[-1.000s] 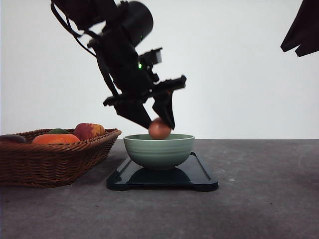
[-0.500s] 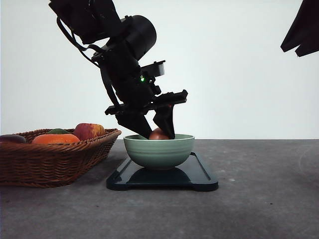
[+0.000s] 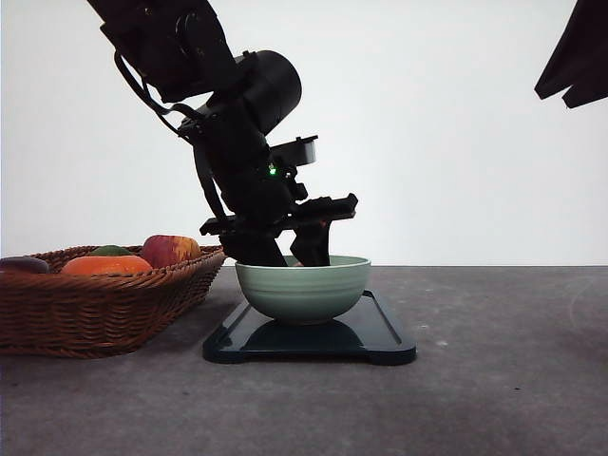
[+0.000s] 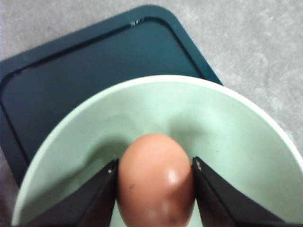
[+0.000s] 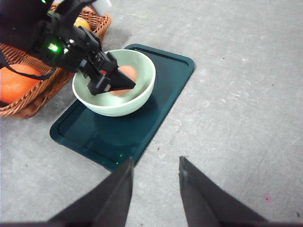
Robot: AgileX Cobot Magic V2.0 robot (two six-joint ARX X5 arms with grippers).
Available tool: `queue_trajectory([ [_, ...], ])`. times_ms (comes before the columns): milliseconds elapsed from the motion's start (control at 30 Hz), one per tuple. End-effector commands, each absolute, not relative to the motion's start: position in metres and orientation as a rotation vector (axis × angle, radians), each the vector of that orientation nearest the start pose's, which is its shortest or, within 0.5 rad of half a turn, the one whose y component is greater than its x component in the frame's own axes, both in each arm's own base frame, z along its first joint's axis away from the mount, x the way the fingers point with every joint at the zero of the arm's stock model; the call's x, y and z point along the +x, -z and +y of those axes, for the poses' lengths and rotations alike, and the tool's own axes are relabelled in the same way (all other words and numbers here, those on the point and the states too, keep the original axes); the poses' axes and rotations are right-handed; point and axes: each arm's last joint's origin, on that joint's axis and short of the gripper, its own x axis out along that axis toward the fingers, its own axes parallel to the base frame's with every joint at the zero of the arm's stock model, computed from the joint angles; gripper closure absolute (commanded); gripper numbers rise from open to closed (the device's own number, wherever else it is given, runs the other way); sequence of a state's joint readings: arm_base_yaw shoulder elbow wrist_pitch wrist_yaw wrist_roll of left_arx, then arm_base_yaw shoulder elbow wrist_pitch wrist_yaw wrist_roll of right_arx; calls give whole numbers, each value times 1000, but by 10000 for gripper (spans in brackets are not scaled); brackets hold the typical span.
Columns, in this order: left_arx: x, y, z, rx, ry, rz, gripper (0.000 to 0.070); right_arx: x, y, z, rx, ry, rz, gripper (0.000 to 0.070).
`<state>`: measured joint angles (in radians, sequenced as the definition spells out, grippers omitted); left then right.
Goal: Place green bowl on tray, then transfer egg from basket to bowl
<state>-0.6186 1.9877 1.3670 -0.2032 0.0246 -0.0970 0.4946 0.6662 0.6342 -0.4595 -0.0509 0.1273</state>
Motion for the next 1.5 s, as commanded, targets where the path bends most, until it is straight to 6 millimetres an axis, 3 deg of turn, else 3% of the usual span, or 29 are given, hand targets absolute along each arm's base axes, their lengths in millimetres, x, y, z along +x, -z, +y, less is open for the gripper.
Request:
queue_trajectory([
  [0, 351, -174, -254, 168, 573, 827, 472, 127, -275, 71, 13, -508, 509, 513],
  [133, 351, -174, -254, 168, 573, 828, 466, 127, -275, 71, 13, -508, 509, 513],
  [233, 350, -174, -254, 170, 572, 833, 418, 127, -275, 71, 13, -508, 508, 513],
  [433, 348, -172, -254, 179, 571, 858, 413, 127, -275, 71, 13, -508, 509, 513],
  [600, 347, -171, -253, 182, 568, 871, 296, 127, -275, 71, 13, -508, 509, 513],
  [733, 346, -172, -255, 184, 571, 879, 298, 127, -275, 71, 13, -508, 509, 513],
  [900, 347, -188, -260, 192, 576, 894, 299, 127, -275, 71, 13, -508, 509, 513],
  [1167, 352, -231, -264, 201, 563, 947, 303, 127, -275, 71, 13, -508, 509, 513],
  [1467, 340, -262, -255, 214, 557, 982, 310, 127, -274, 71, 10, -505, 515, 513],
])
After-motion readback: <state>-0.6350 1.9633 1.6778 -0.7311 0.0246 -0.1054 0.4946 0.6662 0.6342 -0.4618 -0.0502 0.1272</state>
